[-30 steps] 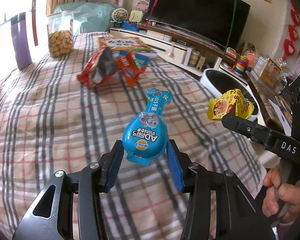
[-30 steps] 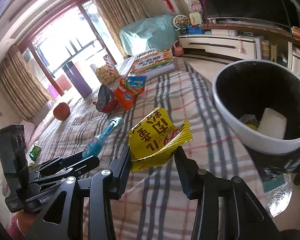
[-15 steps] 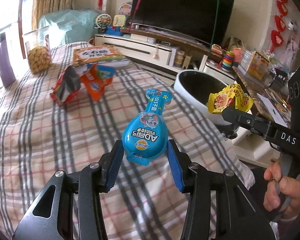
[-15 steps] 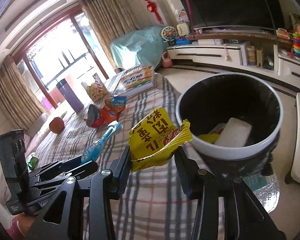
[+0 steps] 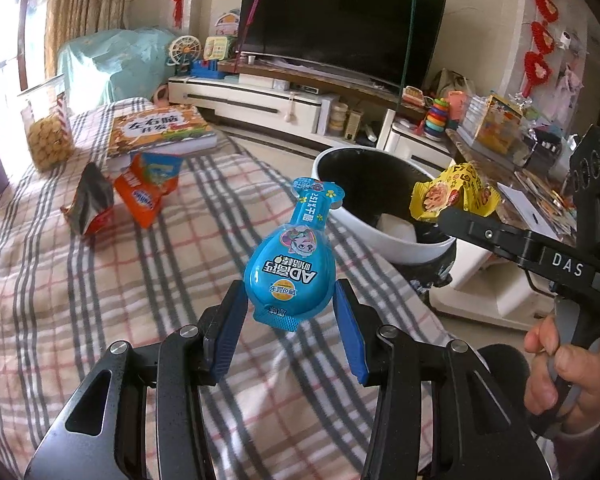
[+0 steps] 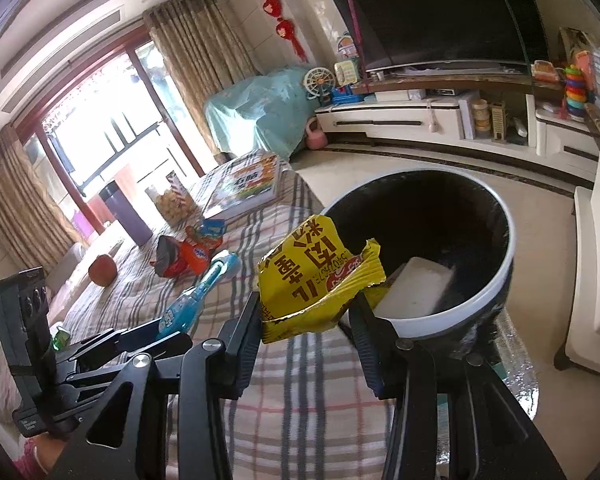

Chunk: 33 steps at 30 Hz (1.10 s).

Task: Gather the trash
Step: 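Carry the blue candy toy and yellow snack bag toward the bin with both tools, then open both tools over the bin to drop the candy toy and snack bag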

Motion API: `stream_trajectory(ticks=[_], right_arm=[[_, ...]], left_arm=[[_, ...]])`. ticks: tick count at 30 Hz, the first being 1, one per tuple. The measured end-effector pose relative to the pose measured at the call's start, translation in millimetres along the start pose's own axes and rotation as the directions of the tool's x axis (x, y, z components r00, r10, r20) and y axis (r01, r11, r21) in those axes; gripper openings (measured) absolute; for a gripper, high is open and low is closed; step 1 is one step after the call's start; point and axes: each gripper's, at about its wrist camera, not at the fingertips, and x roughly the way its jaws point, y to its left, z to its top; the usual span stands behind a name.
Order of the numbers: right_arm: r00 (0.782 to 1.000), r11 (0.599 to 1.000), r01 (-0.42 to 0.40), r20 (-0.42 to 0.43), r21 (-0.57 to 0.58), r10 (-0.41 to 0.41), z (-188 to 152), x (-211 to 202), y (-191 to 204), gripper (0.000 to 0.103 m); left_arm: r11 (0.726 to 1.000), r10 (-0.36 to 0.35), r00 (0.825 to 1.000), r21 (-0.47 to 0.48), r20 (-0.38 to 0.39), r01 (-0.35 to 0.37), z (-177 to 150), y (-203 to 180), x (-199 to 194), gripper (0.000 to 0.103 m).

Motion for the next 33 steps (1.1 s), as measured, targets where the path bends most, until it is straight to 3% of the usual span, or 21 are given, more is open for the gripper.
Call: stream_trajectory(ticks=[33], right_arm=[[0.995,0.994,0.101,-0.011,0.036,-0.1,29.7,6.5,-63.7,0.044]], left_arm=[[0.996,-0.049,0.999,0.081,-0.001,0.049,43.2,-48.0,36.7,0.044]])
